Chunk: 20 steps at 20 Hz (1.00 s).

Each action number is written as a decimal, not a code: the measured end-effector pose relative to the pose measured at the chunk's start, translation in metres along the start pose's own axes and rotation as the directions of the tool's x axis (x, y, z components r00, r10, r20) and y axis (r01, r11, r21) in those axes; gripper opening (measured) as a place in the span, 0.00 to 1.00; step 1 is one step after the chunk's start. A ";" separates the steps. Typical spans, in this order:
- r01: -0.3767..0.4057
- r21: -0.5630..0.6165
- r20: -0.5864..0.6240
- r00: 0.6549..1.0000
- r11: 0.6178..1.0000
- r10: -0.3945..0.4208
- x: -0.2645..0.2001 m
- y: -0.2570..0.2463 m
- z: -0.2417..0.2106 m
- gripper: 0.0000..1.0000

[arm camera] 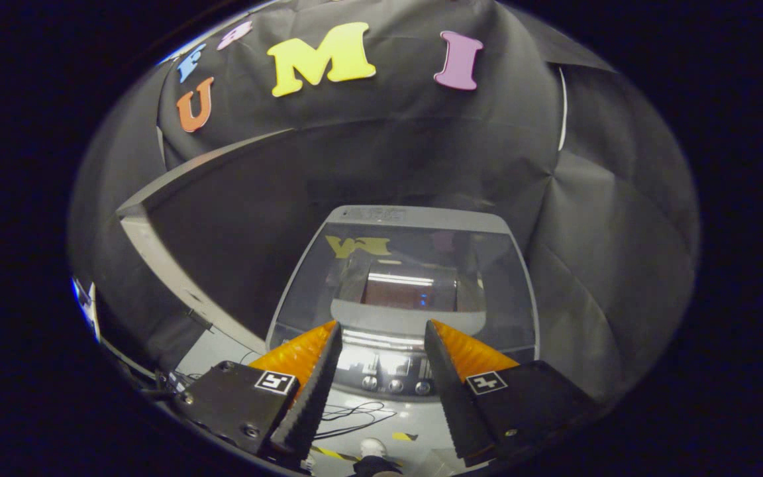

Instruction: Put the clothes into the washing machine and then close the washing machine lid.

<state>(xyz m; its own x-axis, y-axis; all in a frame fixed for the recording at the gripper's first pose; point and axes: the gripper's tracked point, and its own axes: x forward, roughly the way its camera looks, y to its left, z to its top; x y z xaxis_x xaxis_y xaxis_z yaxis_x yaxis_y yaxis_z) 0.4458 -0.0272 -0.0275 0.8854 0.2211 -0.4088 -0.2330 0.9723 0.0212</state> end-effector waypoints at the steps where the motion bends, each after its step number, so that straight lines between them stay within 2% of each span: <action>1: 0.013 0.016 0.012 1.000 1.000 -0.013 -0.019 0.006 -0.012 0.80; 8: 0.055 0.096 0.208 0.975 0.994 -0.074 -0.178 0.089 -0.079 0.79; 12: 0.148 0.083 0.316 0.934 0.986 -0.167 -0.261 0.121 -0.101 0.80; 13: 0.166 0.097 0.332 0.924 0.981 -0.190 -0.276 0.127 -0.105 0.80; 16: 0.128 0.087 0.388 0.909 0.988 -0.152 -0.313 0.160 -0.106 0.80; 18: 0.151 0.071 0.402 0.900 0.986 -0.167 -0.325 0.153 -0.108 0.80; 20: 0.130 0.093 0.416 0.896 0.987 -0.157 -0.331 0.159 -0.107 0.80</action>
<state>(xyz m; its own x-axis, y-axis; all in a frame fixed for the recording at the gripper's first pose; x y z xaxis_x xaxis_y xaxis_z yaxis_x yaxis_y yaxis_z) 0.0730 0.0460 0.0132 0.9970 0.0774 0.0099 -0.0778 0.9956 0.0523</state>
